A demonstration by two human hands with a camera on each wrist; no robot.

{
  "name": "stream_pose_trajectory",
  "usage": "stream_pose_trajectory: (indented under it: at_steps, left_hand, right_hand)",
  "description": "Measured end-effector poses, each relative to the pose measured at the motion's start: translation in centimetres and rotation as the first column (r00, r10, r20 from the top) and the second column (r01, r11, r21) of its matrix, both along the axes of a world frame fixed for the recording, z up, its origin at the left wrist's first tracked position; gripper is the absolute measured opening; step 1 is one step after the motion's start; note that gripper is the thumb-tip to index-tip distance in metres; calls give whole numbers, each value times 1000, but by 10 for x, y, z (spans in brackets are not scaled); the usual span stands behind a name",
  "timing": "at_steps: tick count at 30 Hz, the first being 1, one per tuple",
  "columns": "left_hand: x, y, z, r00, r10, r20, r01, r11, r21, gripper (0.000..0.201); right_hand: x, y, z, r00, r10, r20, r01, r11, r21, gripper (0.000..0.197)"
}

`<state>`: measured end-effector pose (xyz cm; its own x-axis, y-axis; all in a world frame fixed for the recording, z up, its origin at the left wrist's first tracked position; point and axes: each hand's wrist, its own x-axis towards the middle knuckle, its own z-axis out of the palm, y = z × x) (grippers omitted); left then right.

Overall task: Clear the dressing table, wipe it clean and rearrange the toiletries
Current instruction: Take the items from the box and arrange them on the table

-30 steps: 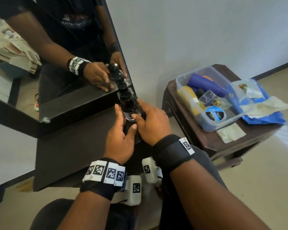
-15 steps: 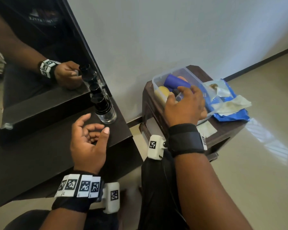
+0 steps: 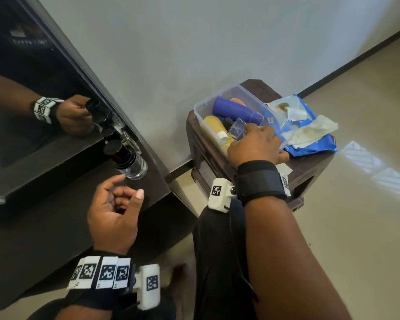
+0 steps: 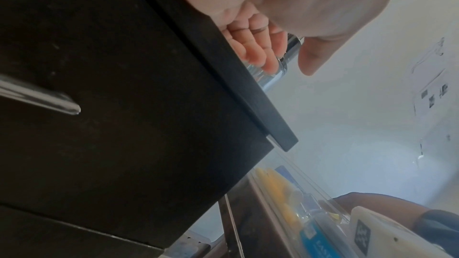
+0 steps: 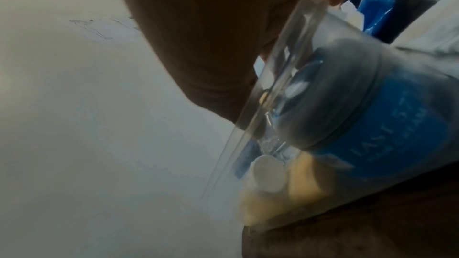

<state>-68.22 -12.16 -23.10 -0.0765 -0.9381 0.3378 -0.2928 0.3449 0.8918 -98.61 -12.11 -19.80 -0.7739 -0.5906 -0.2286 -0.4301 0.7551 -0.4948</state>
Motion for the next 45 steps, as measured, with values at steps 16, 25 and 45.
stream_pose_trajectory:
  at_steps: [16,25,45]
  left_hand:
    - [4,-2,8,980,-38,-198,60,993,105,48]
    - [7,-3,9,981,-49,-186,73,989,129,53]
    - [2,7,29,967,63,-247,-30,990,136,43]
  right_hand:
    - [-8,-2,1,987,-163,10,162,974,-159,22]
    - [-8,-5,-4,992,-124,-32,120,986,-119,33]
    - [57,15,62,994,-28,-101,-66,589,-805,19]
